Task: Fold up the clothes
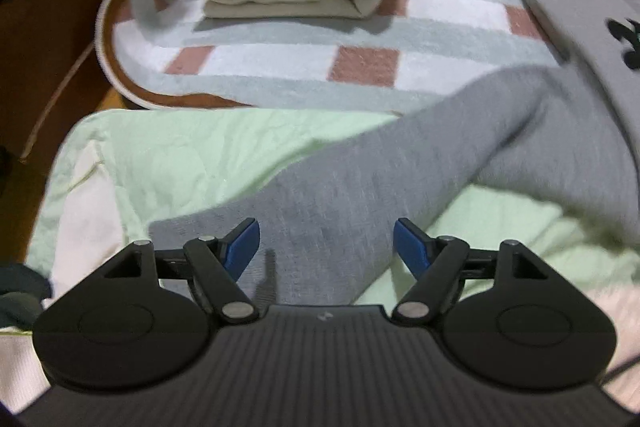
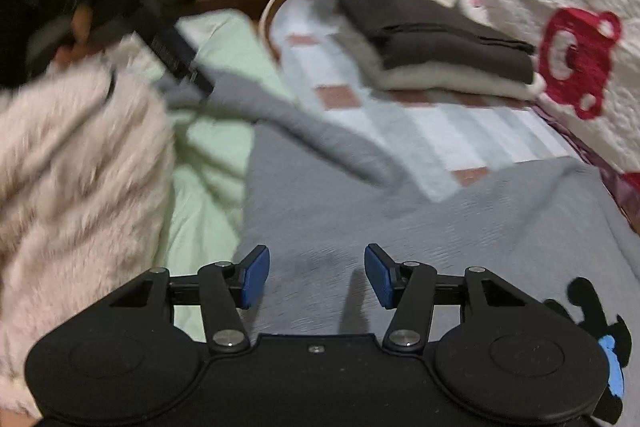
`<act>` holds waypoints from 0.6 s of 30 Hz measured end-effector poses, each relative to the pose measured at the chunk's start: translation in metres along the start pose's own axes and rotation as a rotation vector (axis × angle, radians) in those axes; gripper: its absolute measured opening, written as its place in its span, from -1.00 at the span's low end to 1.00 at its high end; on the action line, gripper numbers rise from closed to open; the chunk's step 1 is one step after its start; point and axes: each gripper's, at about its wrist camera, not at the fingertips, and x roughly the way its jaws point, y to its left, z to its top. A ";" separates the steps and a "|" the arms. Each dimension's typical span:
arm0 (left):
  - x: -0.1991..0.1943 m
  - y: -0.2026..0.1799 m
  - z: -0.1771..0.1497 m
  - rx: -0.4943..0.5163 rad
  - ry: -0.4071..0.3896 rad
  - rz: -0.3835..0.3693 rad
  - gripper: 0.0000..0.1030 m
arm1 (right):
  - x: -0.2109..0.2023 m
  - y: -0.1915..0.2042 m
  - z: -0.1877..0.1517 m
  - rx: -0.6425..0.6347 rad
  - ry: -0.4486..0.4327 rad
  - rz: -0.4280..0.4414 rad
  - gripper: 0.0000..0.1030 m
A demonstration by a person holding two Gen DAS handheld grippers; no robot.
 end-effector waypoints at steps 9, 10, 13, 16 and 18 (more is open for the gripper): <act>0.034 -0.014 0.005 0.063 -0.032 -0.050 0.61 | 0.006 0.037 -0.028 -0.226 0.015 -0.169 -0.47; 0.038 -0.016 0.006 0.065 -0.034 -0.028 0.56 | 0.001 0.032 -0.026 -0.194 -0.004 -0.179 -0.71; 0.039 -0.019 0.011 0.083 -0.075 0.023 -0.36 | -0.022 0.006 -0.018 -0.016 -0.104 -0.209 -0.75; 0.026 -0.023 0.027 0.109 -0.150 0.092 -0.72 | -0.039 -0.034 -0.019 0.217 -0.160 -0.201 -0.76; 0.018 -0.024 0.041 0.104 -0.205 0.124 -0.76 | -0.041 -0.060 -0.023 0.345 -0.169 -0.179 -0.77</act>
